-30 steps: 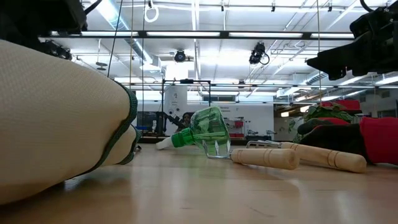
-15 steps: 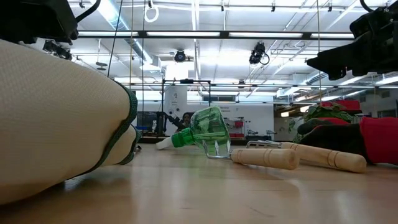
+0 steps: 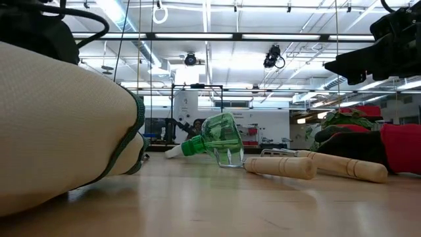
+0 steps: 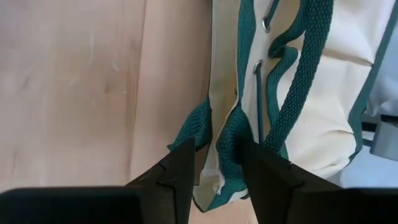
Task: Pick & Place Garden tools in Gardening bag
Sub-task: Move the tool bag on the top center
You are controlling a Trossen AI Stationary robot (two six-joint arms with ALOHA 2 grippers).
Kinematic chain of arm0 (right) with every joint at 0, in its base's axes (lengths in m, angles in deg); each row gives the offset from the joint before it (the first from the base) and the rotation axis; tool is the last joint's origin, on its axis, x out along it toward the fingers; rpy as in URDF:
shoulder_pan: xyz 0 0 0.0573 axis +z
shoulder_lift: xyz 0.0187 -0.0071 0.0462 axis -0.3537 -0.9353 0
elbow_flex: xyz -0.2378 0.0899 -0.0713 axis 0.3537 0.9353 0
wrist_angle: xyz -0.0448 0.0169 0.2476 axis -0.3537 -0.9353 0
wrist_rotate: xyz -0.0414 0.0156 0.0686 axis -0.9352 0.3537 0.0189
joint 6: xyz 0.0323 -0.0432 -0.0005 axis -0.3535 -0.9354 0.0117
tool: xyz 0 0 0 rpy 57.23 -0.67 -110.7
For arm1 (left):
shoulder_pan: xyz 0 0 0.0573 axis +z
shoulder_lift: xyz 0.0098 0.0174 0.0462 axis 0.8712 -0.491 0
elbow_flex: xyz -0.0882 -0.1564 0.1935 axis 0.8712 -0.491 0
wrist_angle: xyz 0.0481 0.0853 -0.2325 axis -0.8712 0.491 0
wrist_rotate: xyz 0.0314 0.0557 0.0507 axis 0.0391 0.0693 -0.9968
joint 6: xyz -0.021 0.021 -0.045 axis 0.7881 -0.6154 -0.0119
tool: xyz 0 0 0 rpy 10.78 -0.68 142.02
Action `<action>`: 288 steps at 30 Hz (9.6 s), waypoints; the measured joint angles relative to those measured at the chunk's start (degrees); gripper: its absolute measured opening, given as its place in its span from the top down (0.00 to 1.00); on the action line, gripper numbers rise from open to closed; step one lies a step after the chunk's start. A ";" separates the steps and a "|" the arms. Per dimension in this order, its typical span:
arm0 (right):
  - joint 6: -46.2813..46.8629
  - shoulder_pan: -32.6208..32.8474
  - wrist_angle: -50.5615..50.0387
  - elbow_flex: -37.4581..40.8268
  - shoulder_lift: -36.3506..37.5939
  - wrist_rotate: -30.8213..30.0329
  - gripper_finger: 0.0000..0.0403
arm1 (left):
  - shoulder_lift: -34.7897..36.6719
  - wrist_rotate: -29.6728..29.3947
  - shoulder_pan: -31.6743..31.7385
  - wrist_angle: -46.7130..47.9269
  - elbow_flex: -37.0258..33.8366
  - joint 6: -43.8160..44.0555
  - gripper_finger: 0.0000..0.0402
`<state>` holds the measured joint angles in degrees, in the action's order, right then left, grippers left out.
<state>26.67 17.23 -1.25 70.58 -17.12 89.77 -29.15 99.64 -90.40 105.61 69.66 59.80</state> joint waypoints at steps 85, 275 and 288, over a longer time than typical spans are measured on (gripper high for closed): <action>0.00 -0.01 -0.01 0.01 0.00 0.00 0.48 | -9.12 -34.10 5.27 47.93 41.57 -29.77 0.99; 0.82 -3.79 8.52 -39.35 -68.04 -31.89 0.48 | -13.68 -23.93 49.05 -59.74 -3.65 -59.51 0.97; 4.01 -5.44 1.21 -49.91 -77.04 -35.16 0.48 | -13.71 -21.36 49.07 -59.72 -3.65 -58.86 0.98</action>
<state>30.68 11.79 -0.04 20.67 -94.17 54.61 -42.86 78.28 -41.33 45.89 66.01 0.94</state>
